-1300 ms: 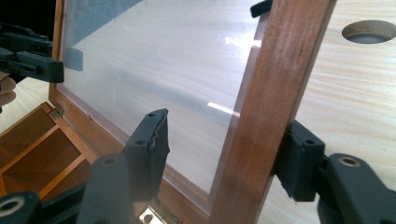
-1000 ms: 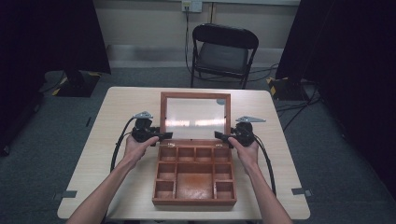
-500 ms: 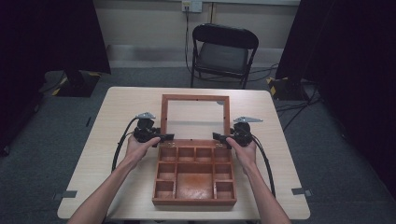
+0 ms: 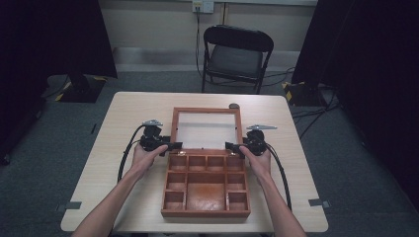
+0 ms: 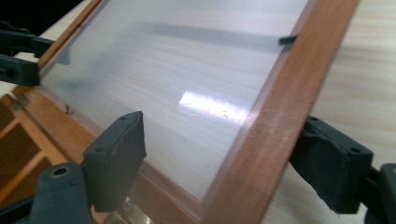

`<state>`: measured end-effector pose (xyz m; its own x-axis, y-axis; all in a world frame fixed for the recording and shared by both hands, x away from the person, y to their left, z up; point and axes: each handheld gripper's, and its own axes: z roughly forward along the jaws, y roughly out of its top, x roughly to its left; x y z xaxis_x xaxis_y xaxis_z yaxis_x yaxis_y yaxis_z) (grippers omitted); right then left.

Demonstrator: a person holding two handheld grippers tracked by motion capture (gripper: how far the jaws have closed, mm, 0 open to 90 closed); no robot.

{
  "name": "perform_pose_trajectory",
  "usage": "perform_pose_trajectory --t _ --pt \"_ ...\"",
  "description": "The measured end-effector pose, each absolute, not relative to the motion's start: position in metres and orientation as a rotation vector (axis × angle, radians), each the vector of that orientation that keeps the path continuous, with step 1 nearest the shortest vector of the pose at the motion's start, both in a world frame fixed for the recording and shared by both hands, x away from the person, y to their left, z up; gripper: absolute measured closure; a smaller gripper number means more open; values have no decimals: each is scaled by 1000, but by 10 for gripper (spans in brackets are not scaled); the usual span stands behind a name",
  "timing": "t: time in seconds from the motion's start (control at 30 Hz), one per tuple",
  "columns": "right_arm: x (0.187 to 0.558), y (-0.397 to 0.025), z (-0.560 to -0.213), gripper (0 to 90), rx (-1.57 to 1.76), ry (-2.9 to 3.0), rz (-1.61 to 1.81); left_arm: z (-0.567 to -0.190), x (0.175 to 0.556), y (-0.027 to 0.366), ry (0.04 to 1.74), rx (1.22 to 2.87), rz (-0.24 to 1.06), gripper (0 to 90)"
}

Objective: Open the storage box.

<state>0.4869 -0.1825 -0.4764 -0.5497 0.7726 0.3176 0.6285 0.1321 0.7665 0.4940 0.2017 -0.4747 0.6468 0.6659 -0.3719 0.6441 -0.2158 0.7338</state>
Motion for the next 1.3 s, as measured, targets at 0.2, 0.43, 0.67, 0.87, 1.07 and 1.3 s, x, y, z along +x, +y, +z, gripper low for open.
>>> perform_pose_trajectory --t 0.2,0.43,0.67,0.87,1.07,1.3 --pt "487 -191 -480 209 1436 2257 1376 -482 498 205 1093 1888 -24 293" --pt "482 -199 -473 209 1408 2257 1364 -477 494 212 1079 1879 11 304" --pt "465 -228 -472 170 1438 2235 1305 -472 478 234 1084 1939 106 279" --pt "444 -259 -469 150 1464 2202 1268 -470 467 254 1116 1966 154 268" --pt "423 -280 -477 148 1540 2173 1139 -478 449 269 1116 2039 195 287" --pt "402 -294 -491 144 1549 2131 996 -492 430 277 1114 2075 273 240"
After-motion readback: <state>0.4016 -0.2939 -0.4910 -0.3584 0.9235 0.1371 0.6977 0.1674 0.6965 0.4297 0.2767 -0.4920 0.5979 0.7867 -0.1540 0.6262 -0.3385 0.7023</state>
